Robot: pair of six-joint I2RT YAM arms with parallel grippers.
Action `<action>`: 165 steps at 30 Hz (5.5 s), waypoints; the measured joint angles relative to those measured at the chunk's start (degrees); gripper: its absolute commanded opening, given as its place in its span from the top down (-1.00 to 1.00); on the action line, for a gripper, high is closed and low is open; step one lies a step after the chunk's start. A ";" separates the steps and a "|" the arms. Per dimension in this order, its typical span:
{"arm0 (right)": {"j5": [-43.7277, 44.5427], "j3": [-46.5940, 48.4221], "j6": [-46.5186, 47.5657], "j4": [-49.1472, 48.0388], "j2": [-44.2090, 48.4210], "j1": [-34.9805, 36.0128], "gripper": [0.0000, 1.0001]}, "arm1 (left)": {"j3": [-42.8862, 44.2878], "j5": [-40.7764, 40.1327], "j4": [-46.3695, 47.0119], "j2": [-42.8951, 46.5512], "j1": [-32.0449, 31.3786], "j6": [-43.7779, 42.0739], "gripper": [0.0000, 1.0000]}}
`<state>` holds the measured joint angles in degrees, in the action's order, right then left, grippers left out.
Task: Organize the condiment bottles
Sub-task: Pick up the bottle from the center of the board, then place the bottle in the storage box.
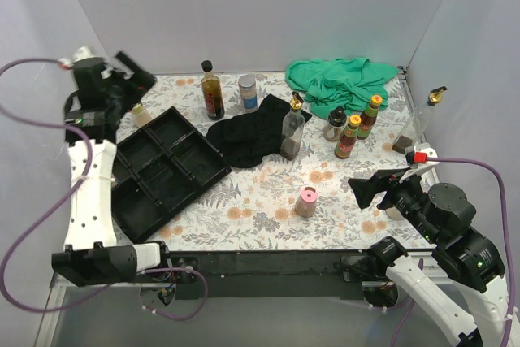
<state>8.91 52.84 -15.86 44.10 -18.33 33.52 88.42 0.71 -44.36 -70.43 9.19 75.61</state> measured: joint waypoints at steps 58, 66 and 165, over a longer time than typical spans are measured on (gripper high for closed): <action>1.44 -2.12 2.38 -1.40 -0.55 0.00 -0.86 | 42.60 -19.71 9.27 -64.48 -36.61 -25.11 0.51; 1.44 -2.10 2.49 -2.03 -0.55 0.00 -0.85 | 42.23 -19.28 10.23 -64.46 -36.61 -25.49 0.92; -3.76 5.09 -1.95 -0.48 -0.46 0.00 -0.78 | -22.58 -46.58 7.17 -6.99 3.10 -6.58 1.00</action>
<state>5.15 57.93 -17.80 43.62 -18.79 33.52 65.84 -45.87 -37.19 -77.43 12.29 69.04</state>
